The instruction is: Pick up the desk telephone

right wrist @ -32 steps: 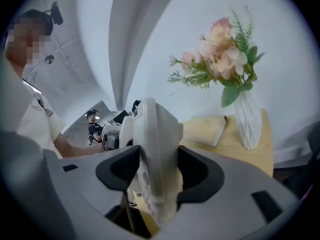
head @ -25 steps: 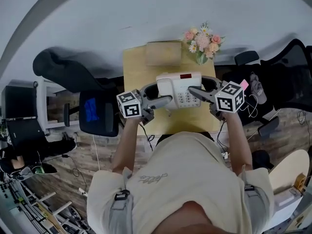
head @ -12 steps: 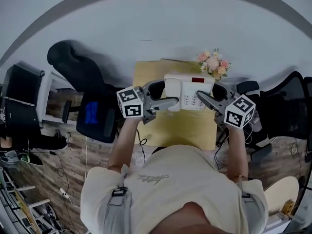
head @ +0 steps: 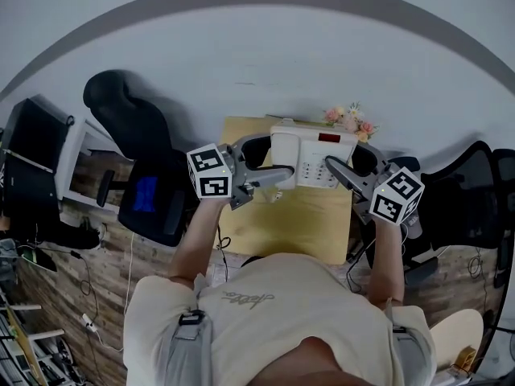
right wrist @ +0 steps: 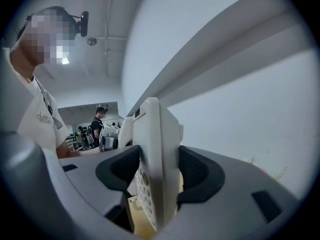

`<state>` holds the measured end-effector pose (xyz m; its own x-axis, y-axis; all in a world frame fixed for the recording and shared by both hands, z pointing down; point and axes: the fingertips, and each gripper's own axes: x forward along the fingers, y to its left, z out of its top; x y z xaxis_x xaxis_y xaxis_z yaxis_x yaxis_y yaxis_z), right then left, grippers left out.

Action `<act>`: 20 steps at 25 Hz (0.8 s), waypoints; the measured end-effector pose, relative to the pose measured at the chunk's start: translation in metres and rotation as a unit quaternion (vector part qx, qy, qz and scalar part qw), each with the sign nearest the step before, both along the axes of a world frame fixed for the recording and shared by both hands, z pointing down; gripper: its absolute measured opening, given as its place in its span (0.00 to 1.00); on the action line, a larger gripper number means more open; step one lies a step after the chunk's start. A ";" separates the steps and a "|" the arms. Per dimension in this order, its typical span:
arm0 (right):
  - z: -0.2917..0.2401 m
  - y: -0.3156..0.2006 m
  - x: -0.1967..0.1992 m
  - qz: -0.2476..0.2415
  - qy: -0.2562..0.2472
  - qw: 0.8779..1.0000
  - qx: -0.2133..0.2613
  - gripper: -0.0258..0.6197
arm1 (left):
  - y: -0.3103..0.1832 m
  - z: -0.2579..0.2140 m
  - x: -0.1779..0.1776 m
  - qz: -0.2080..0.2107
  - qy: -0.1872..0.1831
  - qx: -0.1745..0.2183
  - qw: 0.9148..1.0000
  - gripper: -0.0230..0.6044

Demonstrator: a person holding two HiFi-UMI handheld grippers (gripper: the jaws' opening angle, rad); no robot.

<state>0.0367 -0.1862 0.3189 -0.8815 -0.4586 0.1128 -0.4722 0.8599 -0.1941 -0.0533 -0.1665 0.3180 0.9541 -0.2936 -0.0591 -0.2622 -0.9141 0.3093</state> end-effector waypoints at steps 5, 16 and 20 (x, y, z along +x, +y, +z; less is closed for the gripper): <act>-0.016 0.002 -0.001 0.000 -0.001 1.000 0.011 0.39 | 0.001 -0.017 -0.001 -0.001 0.004 0.015 1.000 0.65; -0.025 0.022 0.001 0.008 0.003 1.000 0.030 0.39 | 0.020 -0.025 0.001 0.008 0.007 0.033 0.999 0.65; -0.020 0.020 0.002 0.011 0.006 1.000 0.027 0.39 | 0.018 -0.021 0.001 0.007 0.008 0.034 0.999 0.65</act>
<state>0.0386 -0.1661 0.2985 -0.8701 -0.4830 0.0979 -0.4926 0.8584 -0.1430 -0.0520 -0.1484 0.2965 0.9570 -0.2747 -0.0931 -0.2445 -0.9367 0.2506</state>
